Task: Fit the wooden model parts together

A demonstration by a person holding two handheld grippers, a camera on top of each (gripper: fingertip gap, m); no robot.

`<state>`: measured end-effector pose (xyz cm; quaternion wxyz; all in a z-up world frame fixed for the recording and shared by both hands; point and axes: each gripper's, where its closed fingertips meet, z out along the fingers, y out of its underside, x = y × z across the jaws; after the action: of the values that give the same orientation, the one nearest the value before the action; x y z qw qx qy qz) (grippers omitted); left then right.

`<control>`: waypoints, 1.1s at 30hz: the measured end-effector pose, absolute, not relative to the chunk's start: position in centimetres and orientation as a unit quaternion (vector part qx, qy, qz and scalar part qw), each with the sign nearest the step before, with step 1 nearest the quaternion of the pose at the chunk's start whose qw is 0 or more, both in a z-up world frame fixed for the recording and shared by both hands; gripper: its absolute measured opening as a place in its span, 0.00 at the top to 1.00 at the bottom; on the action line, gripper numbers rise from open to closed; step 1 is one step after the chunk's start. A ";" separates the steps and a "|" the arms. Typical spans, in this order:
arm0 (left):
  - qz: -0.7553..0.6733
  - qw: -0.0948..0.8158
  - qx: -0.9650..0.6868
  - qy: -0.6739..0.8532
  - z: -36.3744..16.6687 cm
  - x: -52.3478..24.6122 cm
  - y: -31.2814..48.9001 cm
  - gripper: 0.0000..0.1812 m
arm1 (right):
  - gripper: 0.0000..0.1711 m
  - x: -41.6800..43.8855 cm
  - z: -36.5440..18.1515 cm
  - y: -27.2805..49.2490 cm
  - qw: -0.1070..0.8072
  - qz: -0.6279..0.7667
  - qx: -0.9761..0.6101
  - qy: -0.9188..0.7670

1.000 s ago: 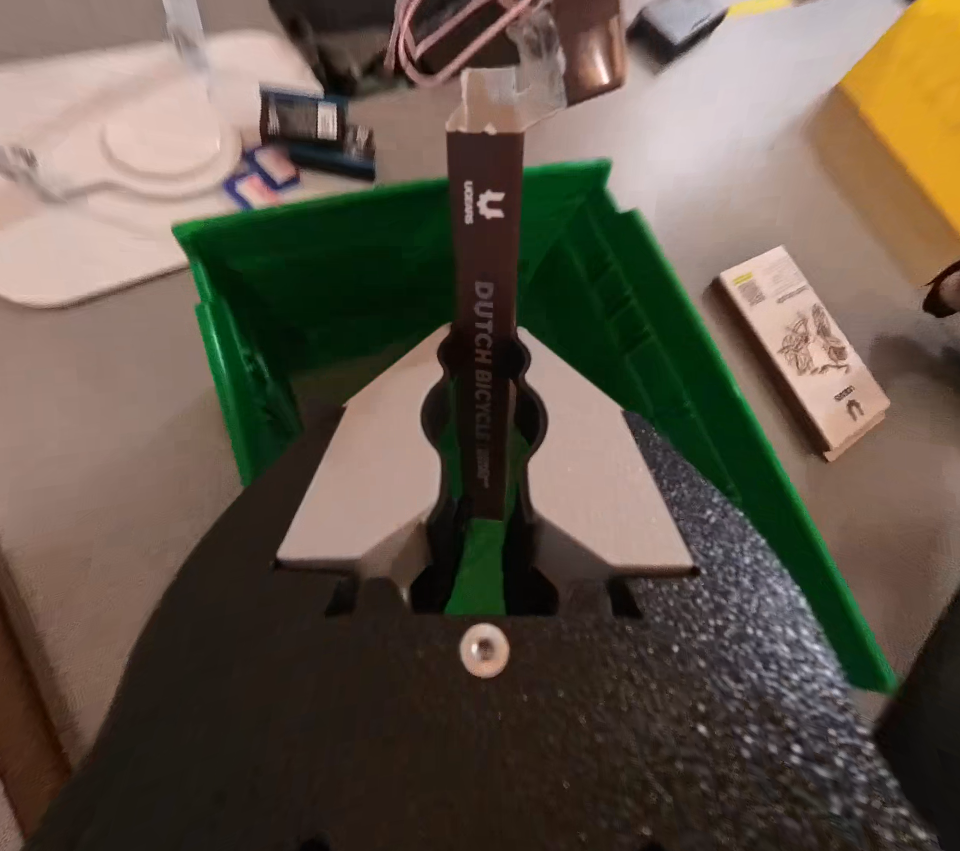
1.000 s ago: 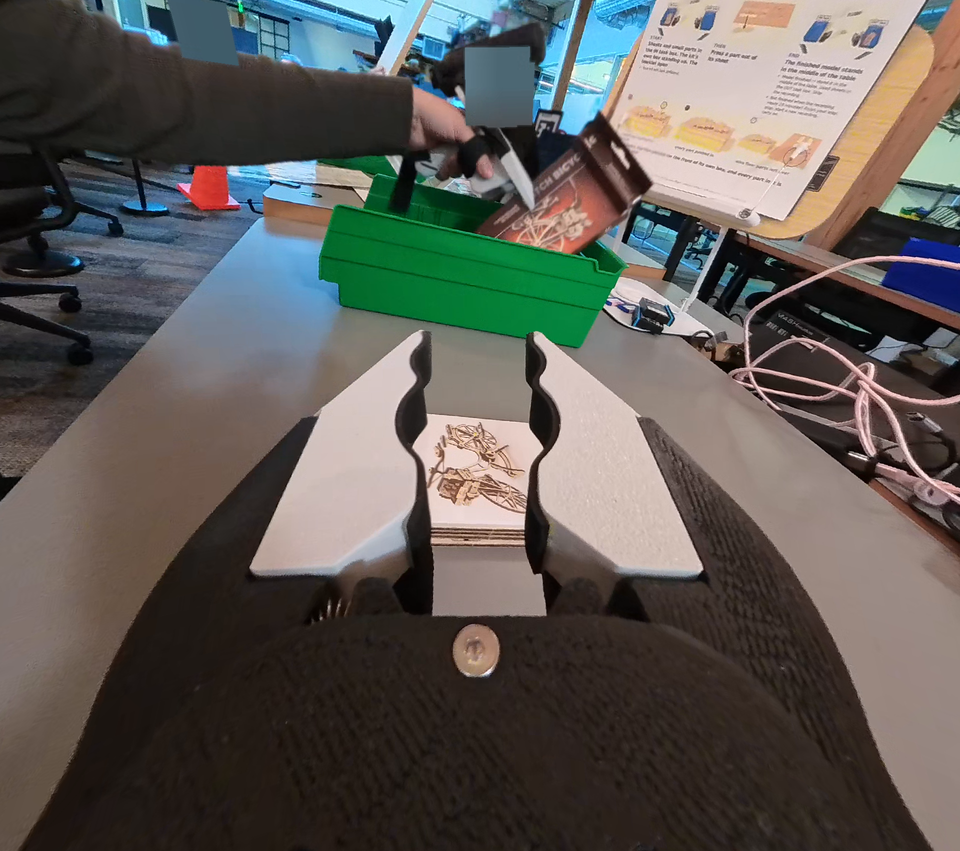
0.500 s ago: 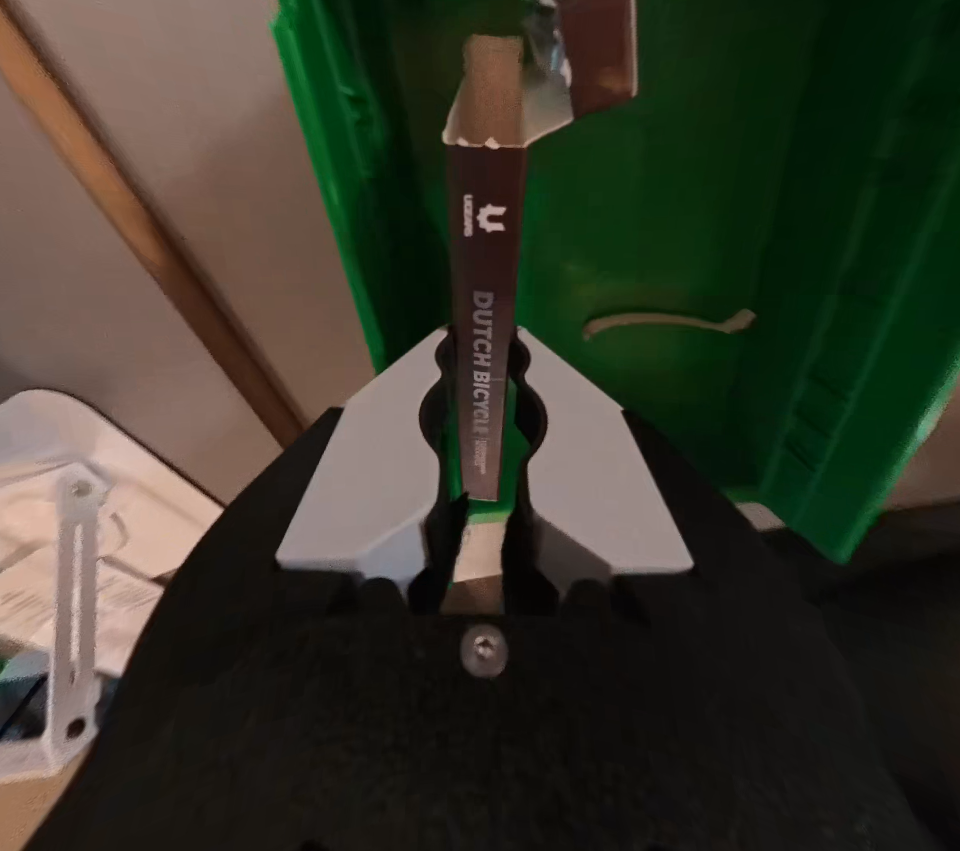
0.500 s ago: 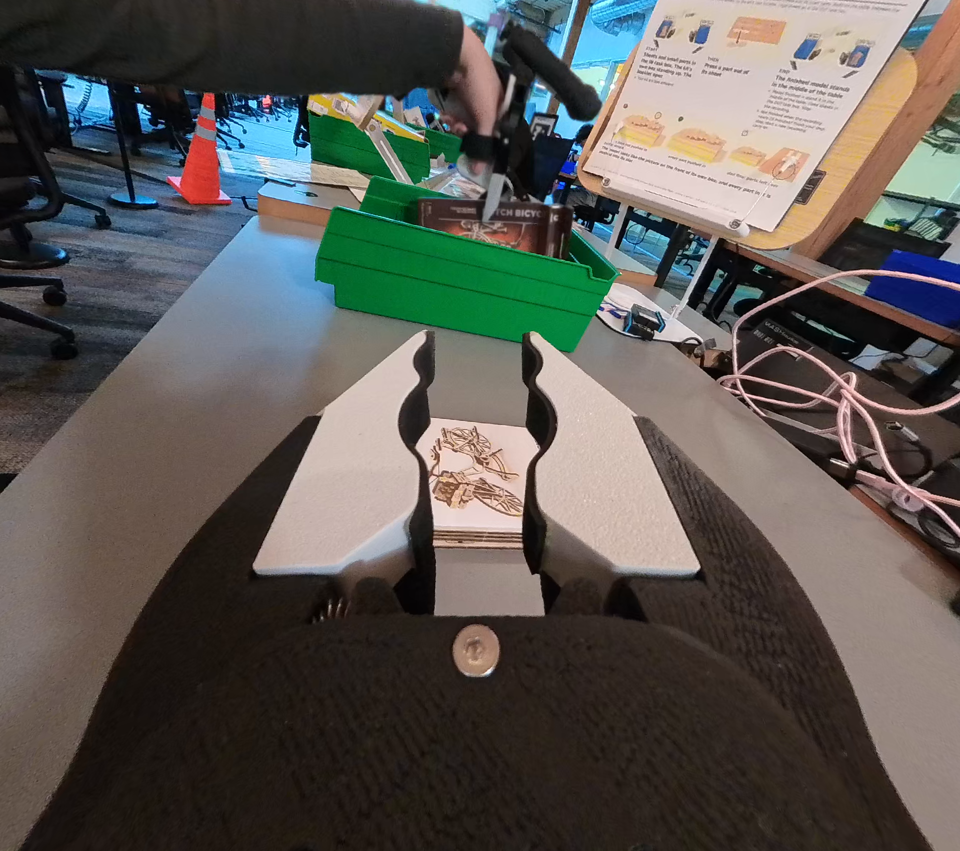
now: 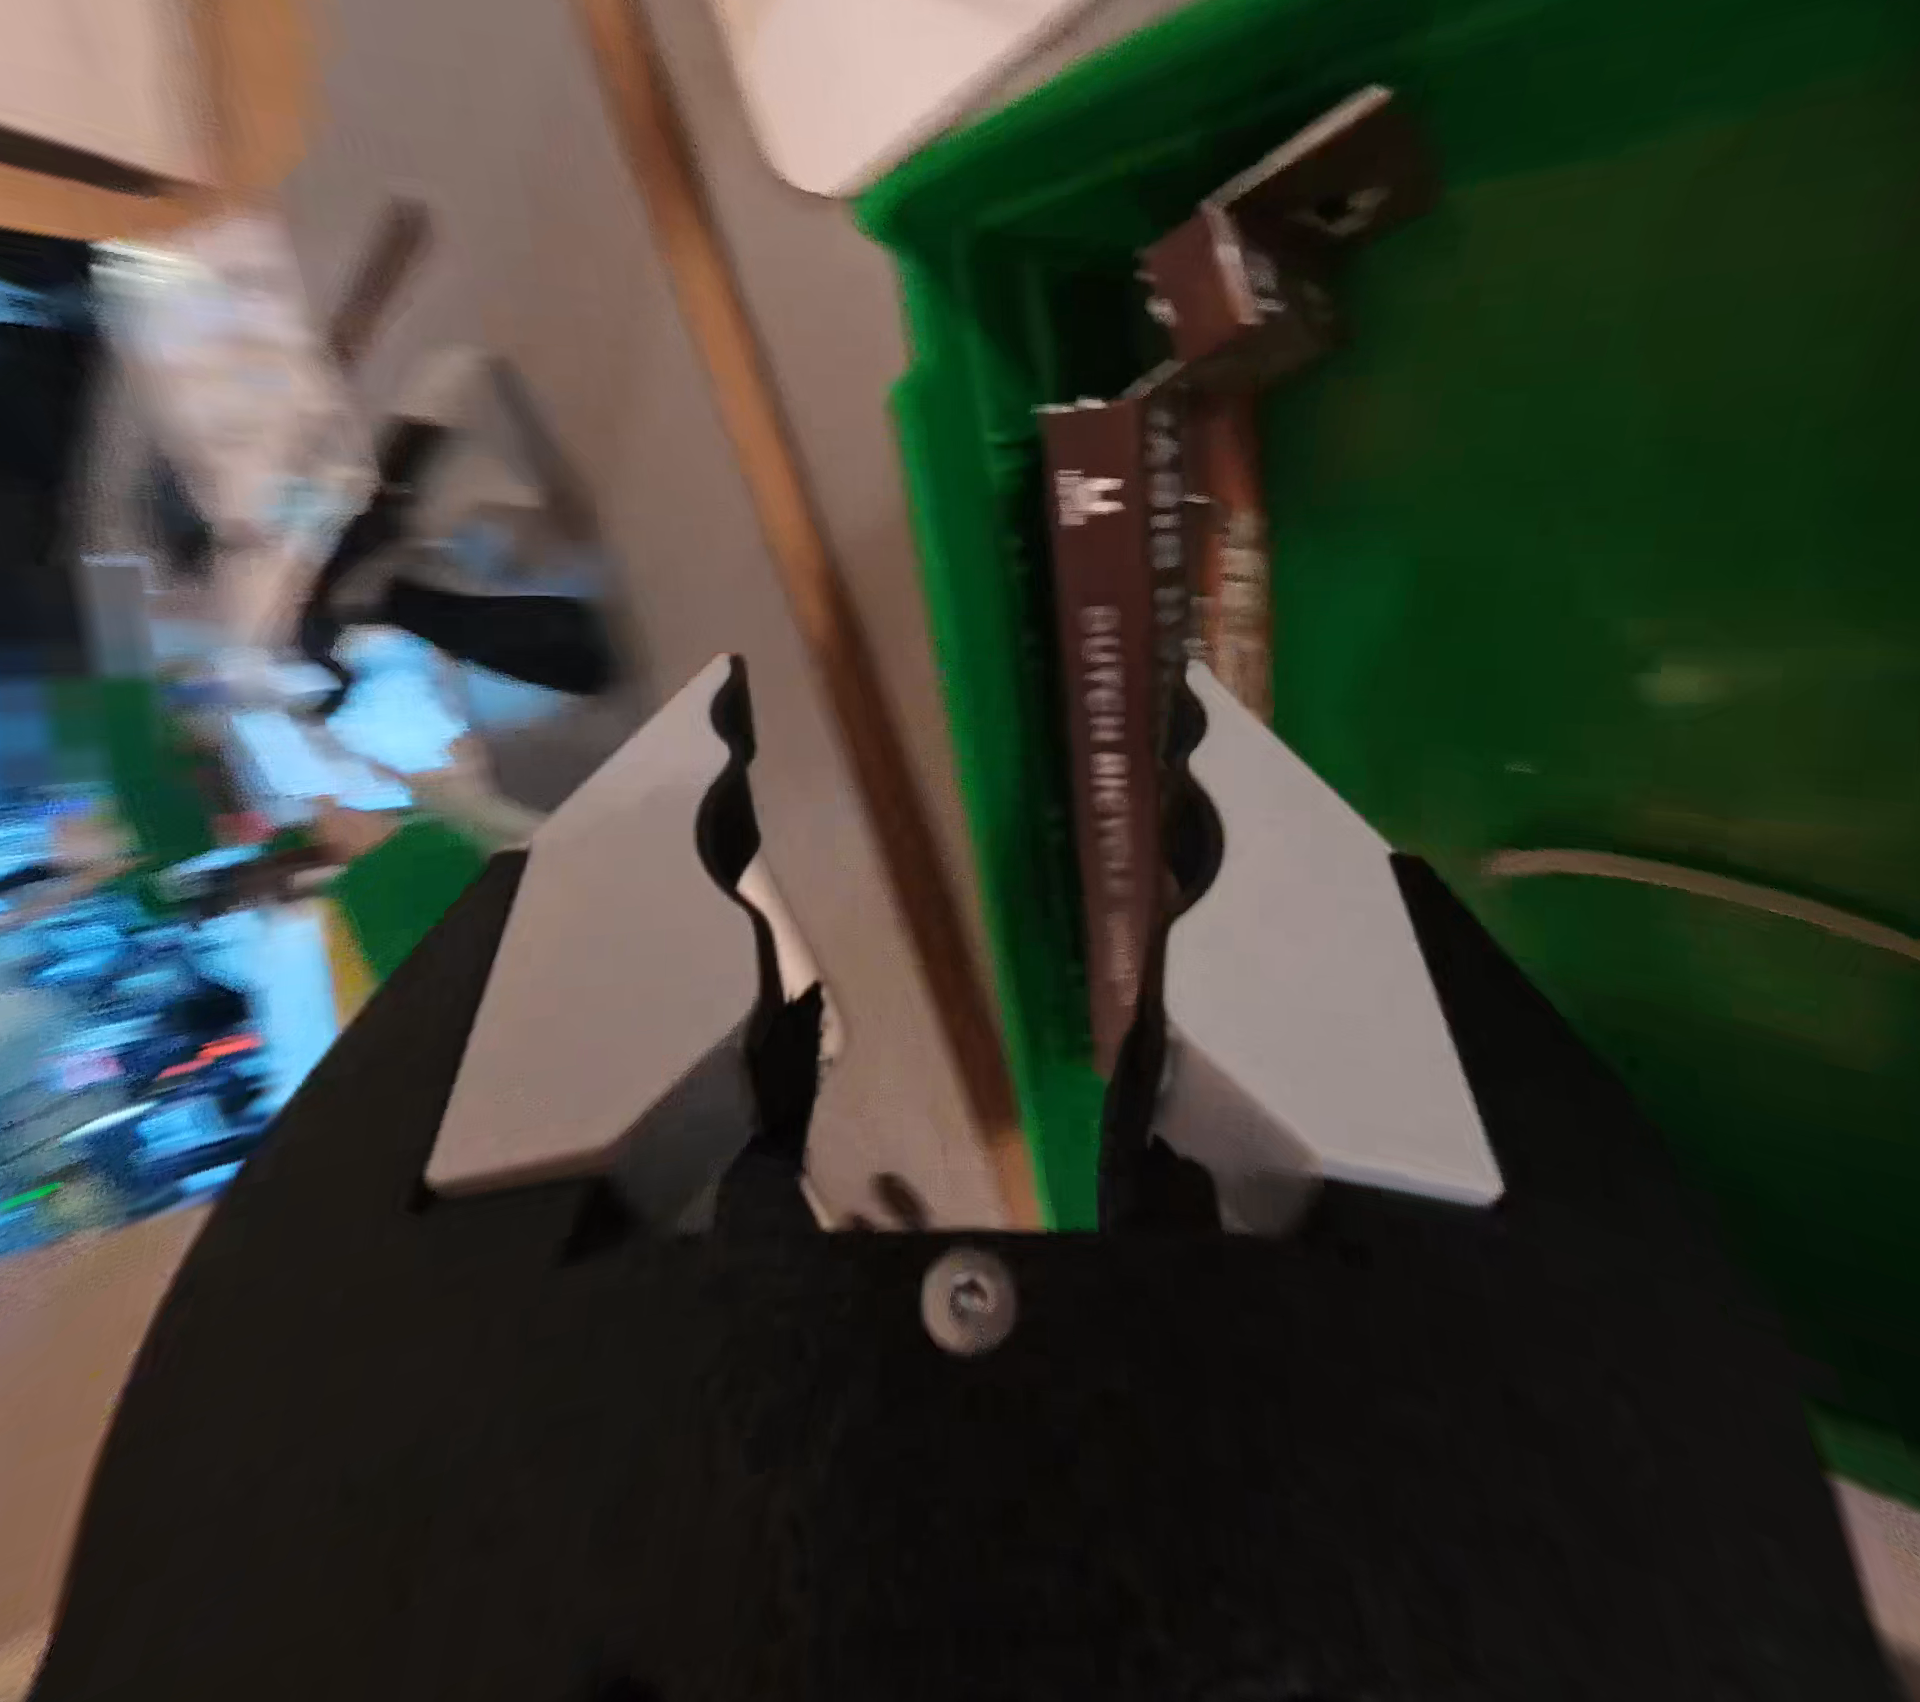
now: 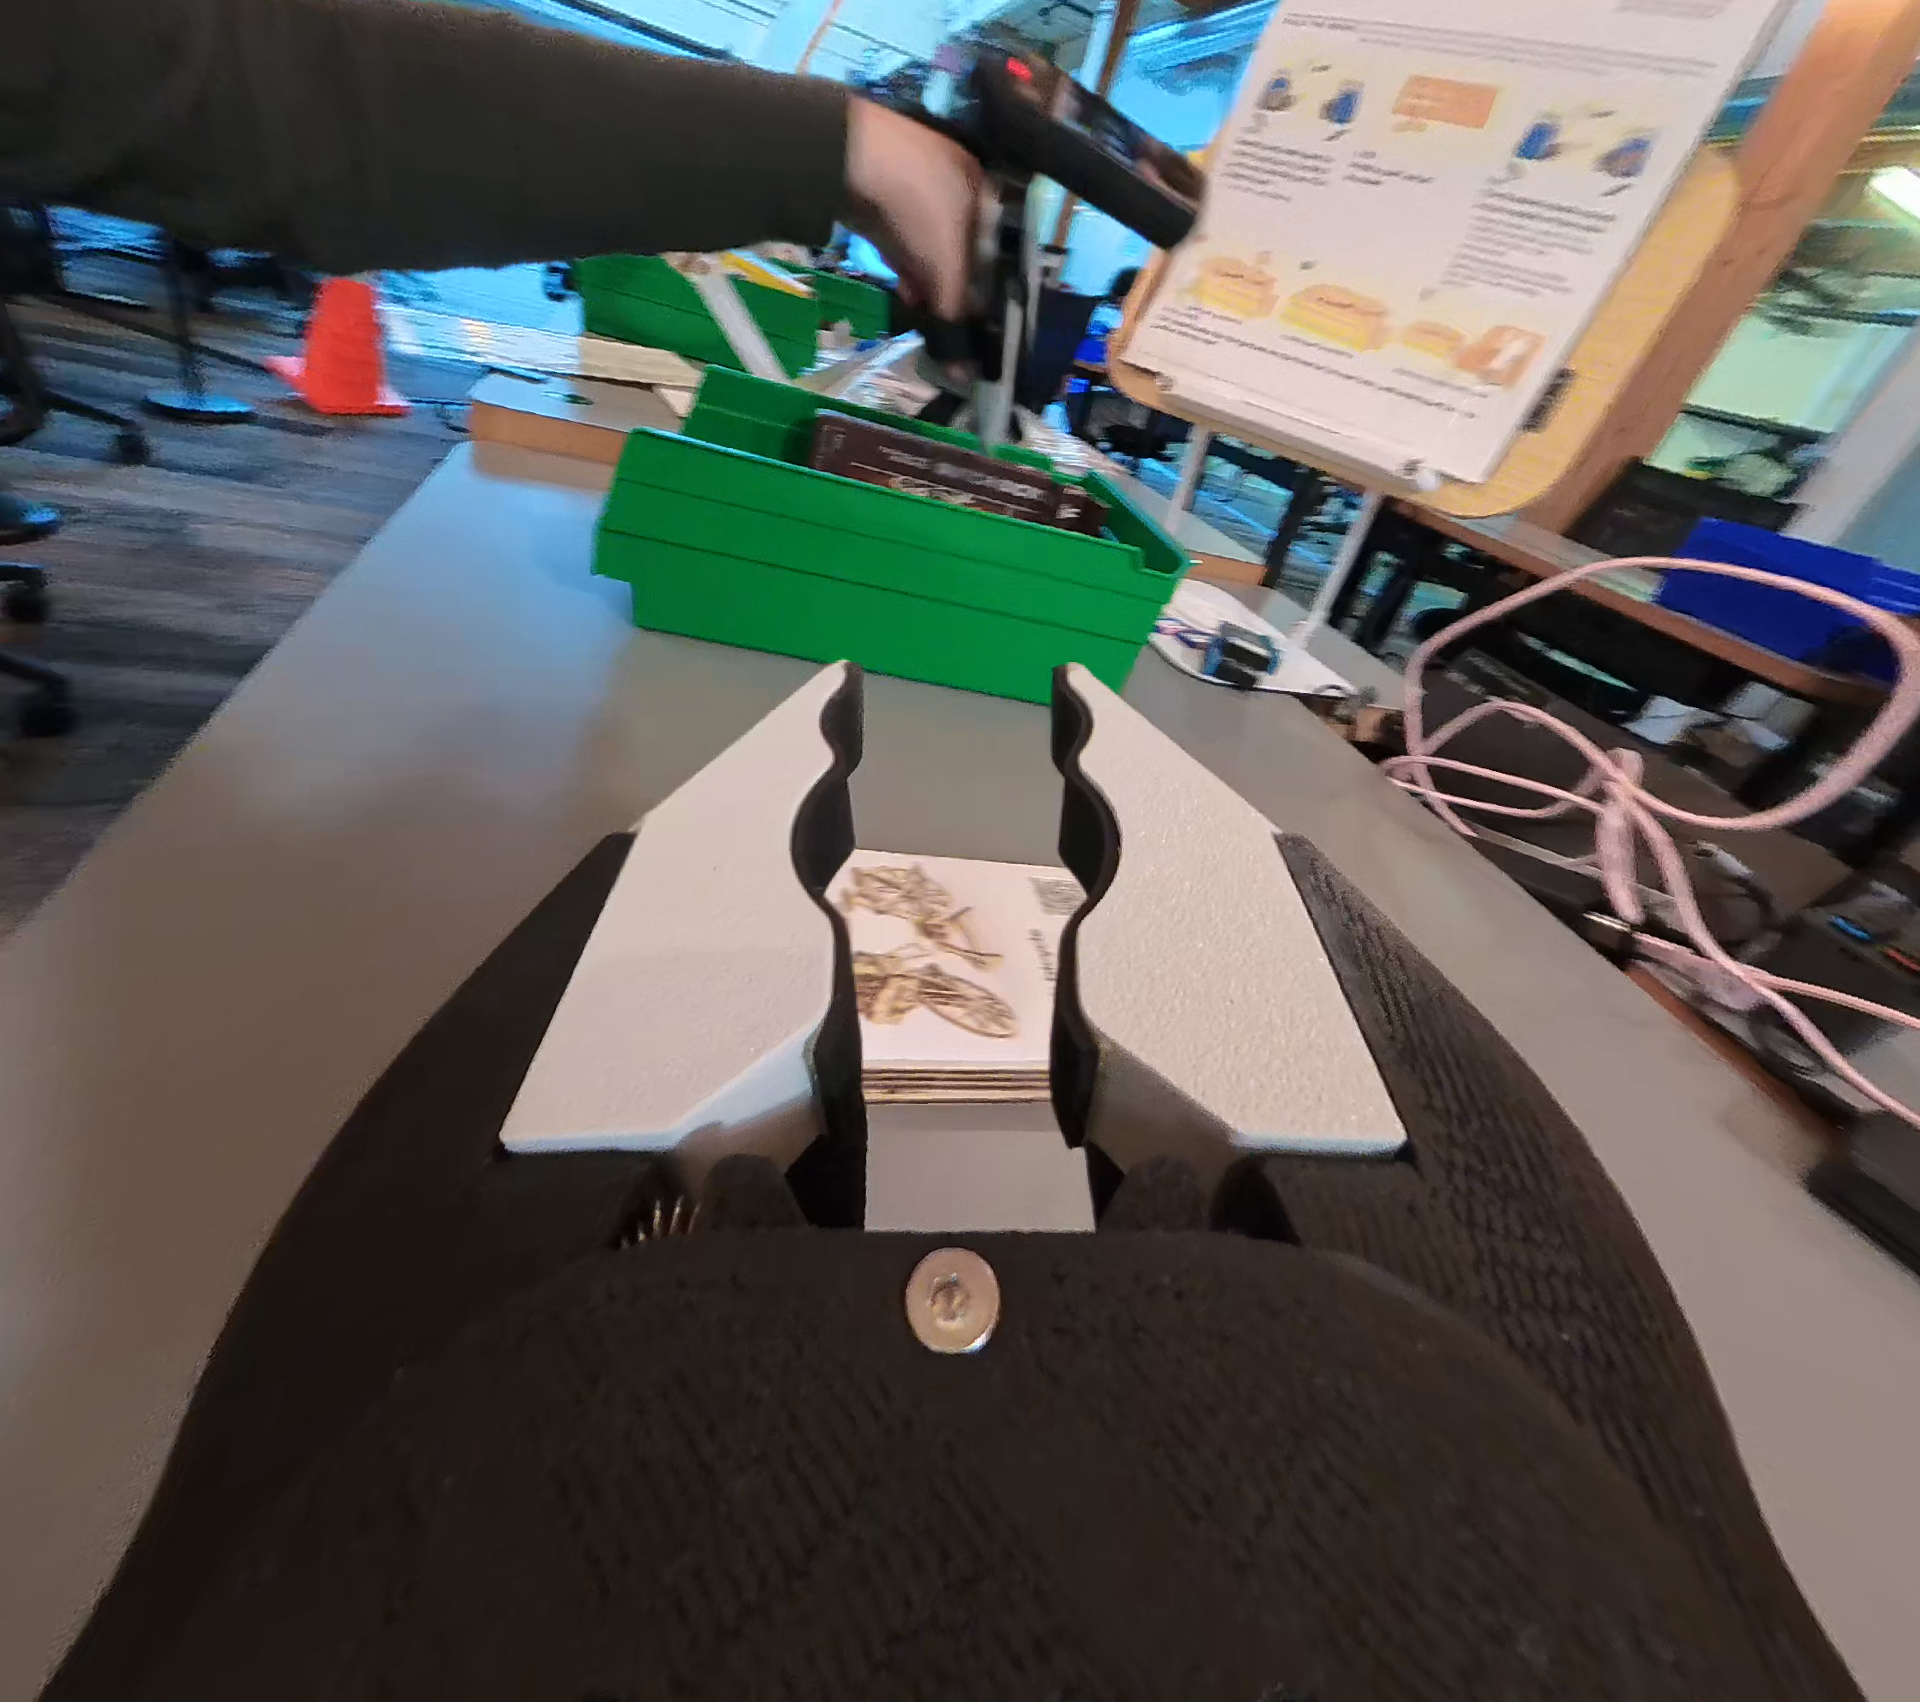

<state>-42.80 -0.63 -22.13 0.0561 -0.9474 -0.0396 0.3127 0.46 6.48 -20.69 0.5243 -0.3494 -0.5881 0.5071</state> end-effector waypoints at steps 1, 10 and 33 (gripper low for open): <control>0.363 0.072 -0.929 -0.014 -20.3 -42.7 -0.3 0.56 | 0.79 0.4 -20.5 6.8 0.533 0.501 -0.354 -0.582; 0.177 0.429 -0.873 0.150 -15.8 -18.2 5.8 0.59 | 0.74 0.6 -20.2 11.9 0.622 0.439 -0.429 -0.486; -0.043 0.435 -0.896 0.082 -30.8 -0.8 4.4 0.20 | 0.70 -1.1 -23.0 16.8 0.710 0.275 -0.319 -0.564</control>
<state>-0.75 4.36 -30.78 0.4347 -0.8958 0.0816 -0.0428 -1.08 16.79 -23.02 0.7099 -0.3190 -0.5643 0.2753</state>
